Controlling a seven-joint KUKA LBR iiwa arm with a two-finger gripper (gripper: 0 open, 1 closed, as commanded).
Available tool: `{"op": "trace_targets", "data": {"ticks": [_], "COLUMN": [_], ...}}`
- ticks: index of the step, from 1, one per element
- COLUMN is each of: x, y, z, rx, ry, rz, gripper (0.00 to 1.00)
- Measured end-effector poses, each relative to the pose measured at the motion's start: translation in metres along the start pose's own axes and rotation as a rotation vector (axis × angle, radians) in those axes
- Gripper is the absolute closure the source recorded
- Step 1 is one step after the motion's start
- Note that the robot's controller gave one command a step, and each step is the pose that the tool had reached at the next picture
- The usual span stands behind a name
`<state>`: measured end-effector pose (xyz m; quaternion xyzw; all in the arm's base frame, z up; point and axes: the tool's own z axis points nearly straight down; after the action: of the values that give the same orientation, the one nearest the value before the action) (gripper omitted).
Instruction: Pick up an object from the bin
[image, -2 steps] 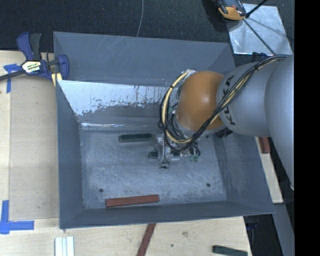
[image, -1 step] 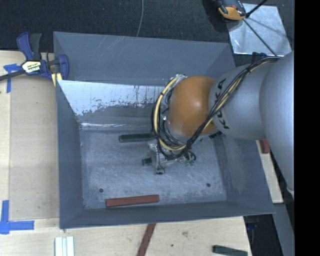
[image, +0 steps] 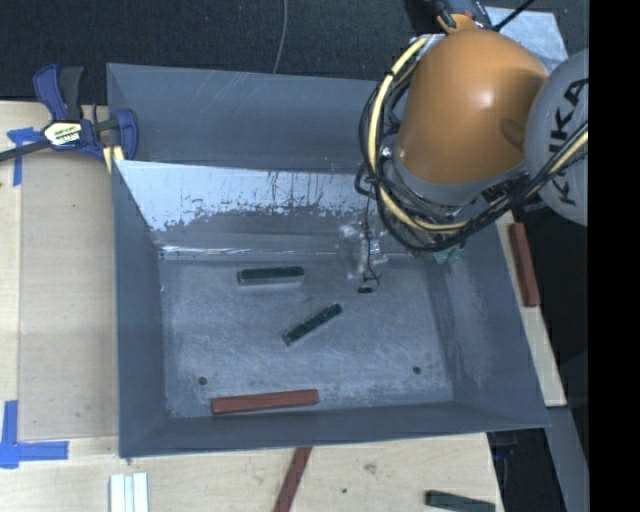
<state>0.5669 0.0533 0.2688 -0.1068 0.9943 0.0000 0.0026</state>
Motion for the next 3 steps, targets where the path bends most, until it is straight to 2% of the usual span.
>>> {"op": "trace_targets", "data": {"ticks": [1, 2, 3], "x": [0.000, 0.000, 0.009], "y": [-0.001, -0.001, 0.007], "z": [0.000, 0.000, 0.039], "rx": [0.000, 0.000, 0.001], "ry": [0.001, 0.001, -0.003], "rz": [0.003, 0.003, -0.074], "gripper": [0.00, 0.00, 0.00]}}
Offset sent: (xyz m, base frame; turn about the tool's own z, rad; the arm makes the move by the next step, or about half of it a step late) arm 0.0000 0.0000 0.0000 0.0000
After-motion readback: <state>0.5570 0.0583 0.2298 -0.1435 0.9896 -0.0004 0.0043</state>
